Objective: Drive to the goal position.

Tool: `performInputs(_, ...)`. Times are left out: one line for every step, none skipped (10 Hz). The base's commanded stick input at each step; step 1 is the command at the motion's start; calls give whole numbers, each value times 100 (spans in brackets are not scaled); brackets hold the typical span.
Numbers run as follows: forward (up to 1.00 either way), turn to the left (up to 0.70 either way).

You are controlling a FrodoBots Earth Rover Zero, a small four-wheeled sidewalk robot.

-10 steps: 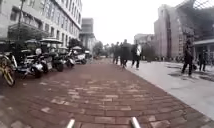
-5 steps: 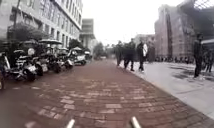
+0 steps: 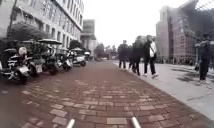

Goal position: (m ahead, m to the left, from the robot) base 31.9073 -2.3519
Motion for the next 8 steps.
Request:
performInputs(70, 0)
performInputs(70, 0)
performInputs(70, 0)
performInputs(70, 0)
performInputs(70, 0)
performInputs(70, 0)
performInputs(70, 0)
performInputs(70, 0)
